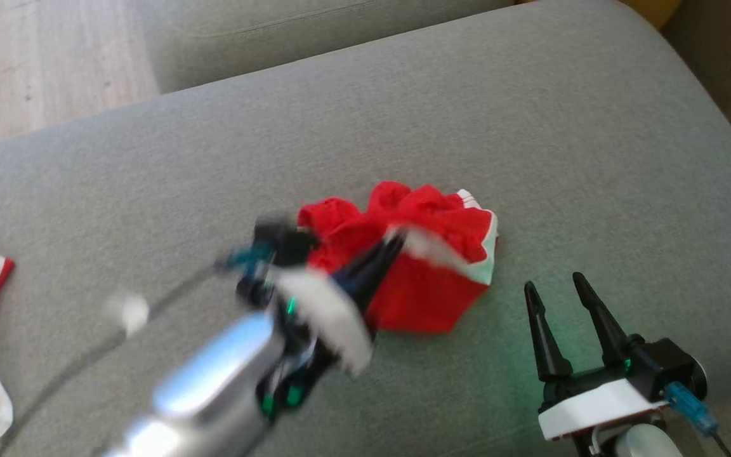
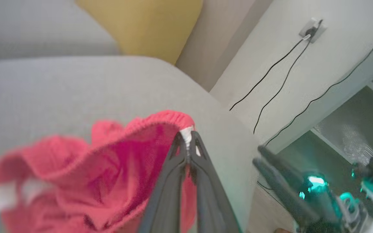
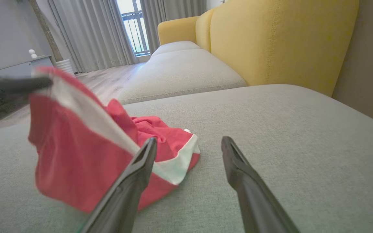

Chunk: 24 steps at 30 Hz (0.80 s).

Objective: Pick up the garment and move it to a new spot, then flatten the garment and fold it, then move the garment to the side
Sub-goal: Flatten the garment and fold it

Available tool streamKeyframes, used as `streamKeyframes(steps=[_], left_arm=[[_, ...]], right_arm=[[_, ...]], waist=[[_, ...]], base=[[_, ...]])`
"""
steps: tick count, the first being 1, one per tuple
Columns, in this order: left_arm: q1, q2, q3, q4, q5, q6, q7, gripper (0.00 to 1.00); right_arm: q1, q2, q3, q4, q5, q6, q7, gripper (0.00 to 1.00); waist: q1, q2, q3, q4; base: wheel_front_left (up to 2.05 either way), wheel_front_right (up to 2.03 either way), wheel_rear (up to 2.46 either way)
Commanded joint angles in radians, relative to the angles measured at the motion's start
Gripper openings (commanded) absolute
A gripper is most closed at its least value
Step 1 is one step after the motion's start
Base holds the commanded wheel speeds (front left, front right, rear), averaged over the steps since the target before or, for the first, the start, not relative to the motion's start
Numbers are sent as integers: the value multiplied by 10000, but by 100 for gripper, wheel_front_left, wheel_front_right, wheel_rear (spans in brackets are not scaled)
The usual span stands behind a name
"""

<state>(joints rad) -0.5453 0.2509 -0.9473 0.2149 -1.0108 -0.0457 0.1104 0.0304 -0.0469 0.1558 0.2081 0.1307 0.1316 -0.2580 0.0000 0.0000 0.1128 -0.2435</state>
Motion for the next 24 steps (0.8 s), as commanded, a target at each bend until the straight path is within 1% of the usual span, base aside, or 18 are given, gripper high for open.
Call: streamKeyframes(steps=[1, 5, 8, 11, 13, 16, 18, 20, 22, 24], left_arm=[[-1440, -83, 374, -281, 234, -151, 154, 0], [-3450, -504, 552, 109, 445, -445, 681, 0], [-4833, -814, 804, 560, 440, -634, 804, 0], [-5913, -887, 1072, 969, 405, -746, 738, 0], [-6233, -835, 1171, 1101, 229, -788, 763, 0], [-6122, -698, 1196, 1067, -101, -813, 852, 0], [-5601, -444, 1035, 812, -472, -829, 1035, 0], [-4812, -21, 818, 369, -782, -837, 1165, 0], [-3807, 523, 711, -153, -1066, -836, 1131, 0], [-2674, 1117, 682, -719, -1295, -650, 974, 0]], right_arm=[[-318, -33, 265, -267, -29, -9, -38, 100], [-431, -33, 448, -253, 5, -9, -38, 100], [-465, -33, 569, -231, 49, -9, -38, 100], [-435, -33, 668, -195, 103, -9, -38, 100], [-372, -33, 670, -203, 127, -9, -38, 100], [-291, -33, 603, -238, 132, -9, -38, 100], [-176, -33, 468, -306, 134, -9, -38, 100], [-67, -33, 374, -395, 96, -9, -38, 100], [2, -33, 278, -509, 17, -9, -38, 100], [45, -33, 141, -689, -69, -9, -38, 100]], waist=[[0, 0, -30, -152], [0, 0, -41, -522], [0, 0, -88, -798], [0, 0, -182, -1007], [0, 0, -243, -1046], [0, 0, -289, -985], [0, 0, -306, -820], [0, 0, -275, -577], [0, 0, -230, -289], [0, 0, -172, 31]], base=[[0, 0, 0], [0, 0, 0], [0, 0, 0], [0, 0, 0], [0, 0, 0], [0, 0, 0], [0, 0, 0], [0, 0, 0], [0, 0, 0], [0, 0, 0]])
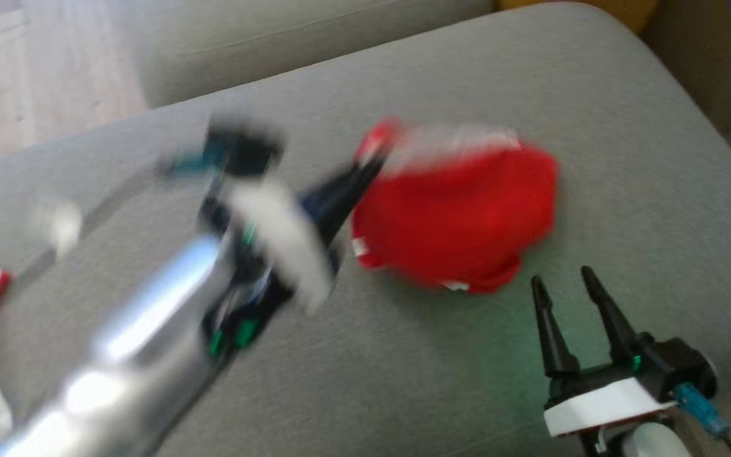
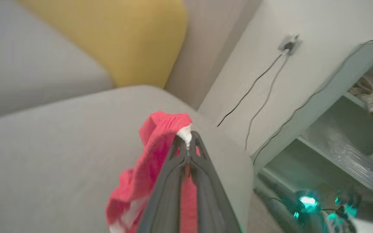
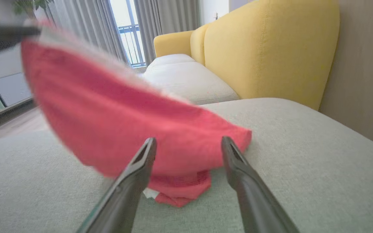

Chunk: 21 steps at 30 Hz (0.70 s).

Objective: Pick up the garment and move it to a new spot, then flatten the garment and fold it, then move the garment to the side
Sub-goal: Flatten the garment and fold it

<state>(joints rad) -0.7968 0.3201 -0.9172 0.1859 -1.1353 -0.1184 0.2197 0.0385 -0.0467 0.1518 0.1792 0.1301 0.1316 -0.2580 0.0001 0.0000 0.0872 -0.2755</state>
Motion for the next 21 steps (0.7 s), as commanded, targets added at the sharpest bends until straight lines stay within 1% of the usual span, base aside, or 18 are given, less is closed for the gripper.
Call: streamKeyframes(steps=[1, 3, 6, 8, 11, 14, 16, 18, 21], left_arm=[[432, 712, 354, -735, -167, 211, -196, 0], [1588, 1258, 338, -1326, -379, 519, -436, 0], [3066, 1896, 419, -2082, -689, 980, -898, 0], [3736, 2240, 448, -2386, -790, 1169, -1121, 0], [4243, 2652, 475, -2530, -669, 1355, -1378, 0], [4319, 2846, 477, -2355, -444, 1404, -1527, 0], [4232, 2848, 453, -2162, -261, 1419, -1595, 0], [4096, 2766, 456, -1924, -160, 1384, -1657, 0], [3766, 2547, 367, -1602, 85, 1254, -1700, 0]], right_arm=[[-29, -35, 102, -517, -130, -9, -38, 100], [-48, -74, -37, -783, -244, -9, -38, 100], [-149, -365, -124, -1075, -402, -9, -38, 100], [-266, -621, -238, -1133, -446, -9, -38, 100], [-589, -1113, -329, -907, -300, -9, -38, 100], [-1160, -1845, -201, -281, 130, -9, -38, 100], [-1725, -2465, 263, 442, 751, -9, 143, 100], [-2488, -3161, 917, 1039, 1567, -9, 870, 100], [-3721, -4149, 1830, 1603, 2885, -9, 2175, 100]], waist=[[-1, 0, 133, 545], [-1, 0, 234, 962], [-1, 0, 400, 1671], [-1, 0, 504, 2192], [-1, 0, 652, 2884], [-1, 0, 829, 3498], [-1, 0, 969, 3810], [-1, 0, 1118, 4059], [-1, 0, 1420, 4423]], base=[[0, 0, 0], [0, 0, 0], [0, 0, 0], [0, 0, 0], [0, 0, 0], [0, 0, 0], [0, 0, 0], [0, 0, 0], [0, 0, 0]])
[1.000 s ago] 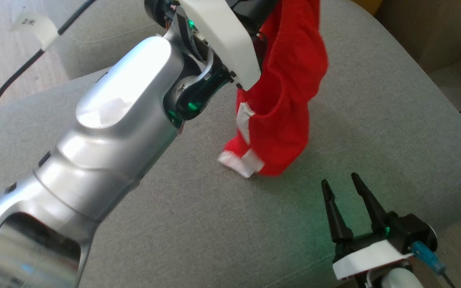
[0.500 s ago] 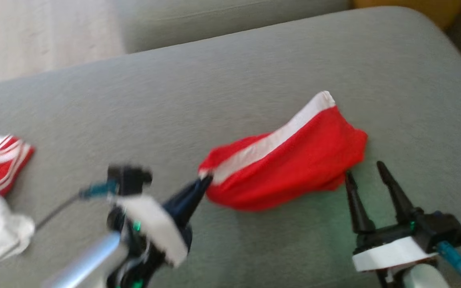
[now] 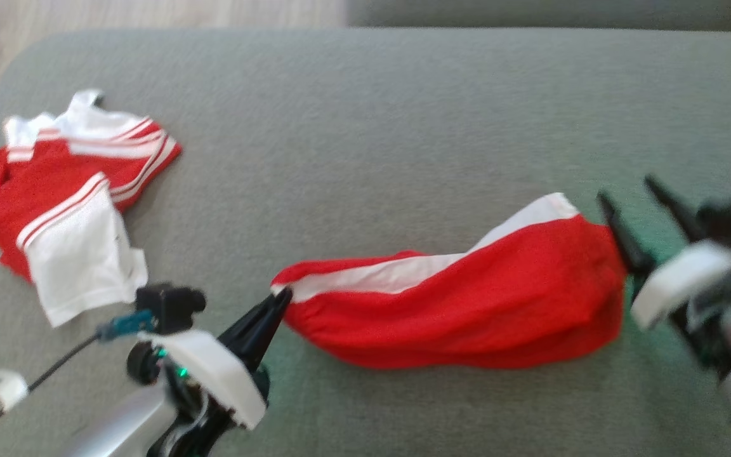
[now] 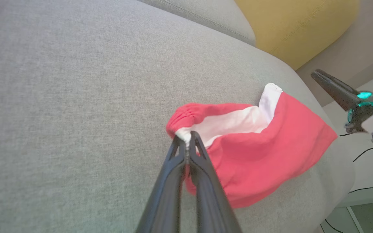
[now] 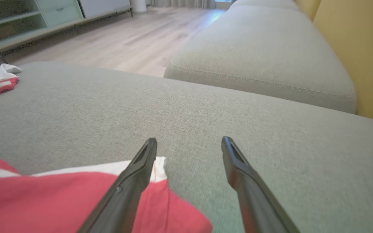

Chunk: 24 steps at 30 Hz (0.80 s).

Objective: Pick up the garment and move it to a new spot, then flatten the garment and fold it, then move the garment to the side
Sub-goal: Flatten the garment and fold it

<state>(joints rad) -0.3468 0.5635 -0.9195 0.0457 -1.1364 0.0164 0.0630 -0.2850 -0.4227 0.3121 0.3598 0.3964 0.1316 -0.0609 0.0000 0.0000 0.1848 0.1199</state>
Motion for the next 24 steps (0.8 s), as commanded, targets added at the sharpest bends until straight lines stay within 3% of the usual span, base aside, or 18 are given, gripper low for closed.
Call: streamKeyframes(steps=[1, 7, 12, 24], left_arm=[[-841, 23, 361, -101, 153, -156, -146, 0], [-1352, -570, 230, 500, 309, -538, -263, 0], [-1587, -931, 126, 914, 369, -763, -361, 0], [-1718, -1132, 337, 1205, 241, -832, -688, 0]], right_arm=[[-862, -668, 558, -66, 622, -9, 652, 100], [-2479, -1994, 2555, 363, 2788, -9, 3341, 100], [-2840, -2929, 3564, 356, 3911, -9, 4942, 100], [-2387, -3504, 3767, -335, 5360, -9, 5351, 100]], waist=[[0, 0, 538, 570], [0, 0, 1019, 1123], [0, 0, 1153, 1453], [0, 0, 1113, 1489]], base=[[0, 0, 0], [0, 0, 0], [0, 0, 0], [0, 0, 0]])
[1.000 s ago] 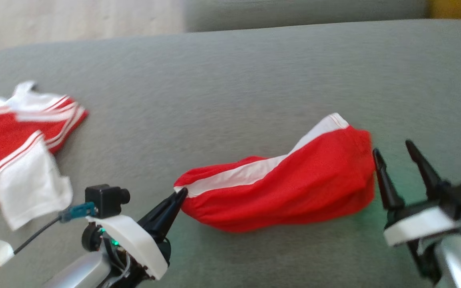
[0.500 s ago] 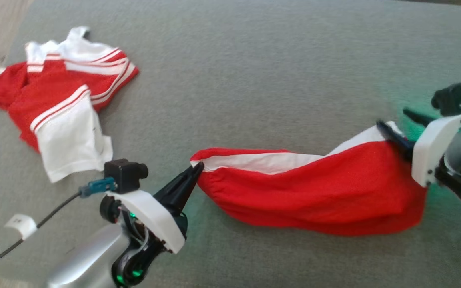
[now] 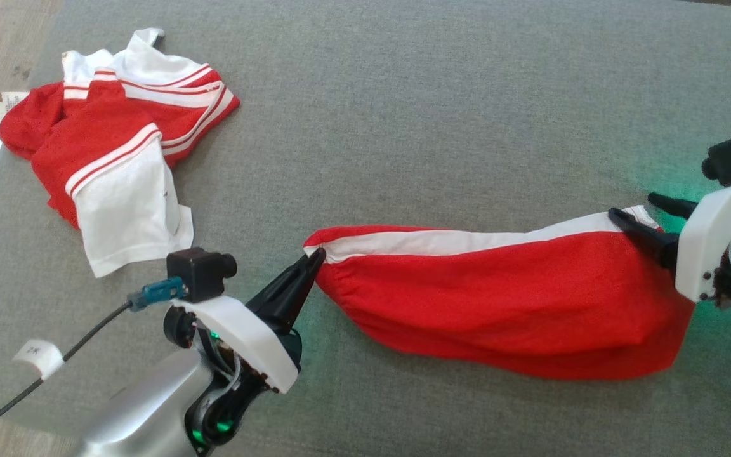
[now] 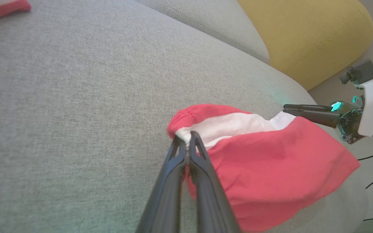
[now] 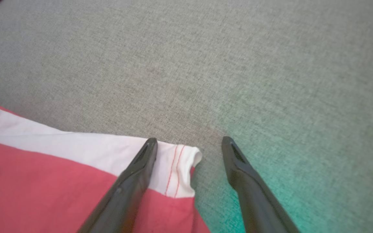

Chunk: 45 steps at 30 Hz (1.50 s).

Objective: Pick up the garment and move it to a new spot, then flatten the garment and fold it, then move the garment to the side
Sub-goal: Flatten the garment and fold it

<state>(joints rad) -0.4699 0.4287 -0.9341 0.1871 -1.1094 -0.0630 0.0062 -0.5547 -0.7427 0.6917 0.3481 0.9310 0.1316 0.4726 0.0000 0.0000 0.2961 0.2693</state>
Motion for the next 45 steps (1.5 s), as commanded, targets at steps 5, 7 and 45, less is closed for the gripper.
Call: streamKeyframes(steps=[5, 7, 45], left_arm=[[-445, 112, 437, -131, -23, -50, -198, 0], [-456, 58, 413, -67, -20, -74, -221, 0], [-9242, -711, 1514, 2308, 3093, -557, -1049, 0]], right_arm=[[551, -388, -6, -440, 223, -9, 71, 100], [674, -437, 75, -489, 313, -9, 214, 100], [-6877, 19, -2060, 1960, -3619, -9, -7139, 0]], waist=[[0, 0, 1, -48], [0, 0, -1, -40], [0, 0, 894, -3414]], base=[[0, 0, 0], [0, 0, 0], [0, 0, 0]])
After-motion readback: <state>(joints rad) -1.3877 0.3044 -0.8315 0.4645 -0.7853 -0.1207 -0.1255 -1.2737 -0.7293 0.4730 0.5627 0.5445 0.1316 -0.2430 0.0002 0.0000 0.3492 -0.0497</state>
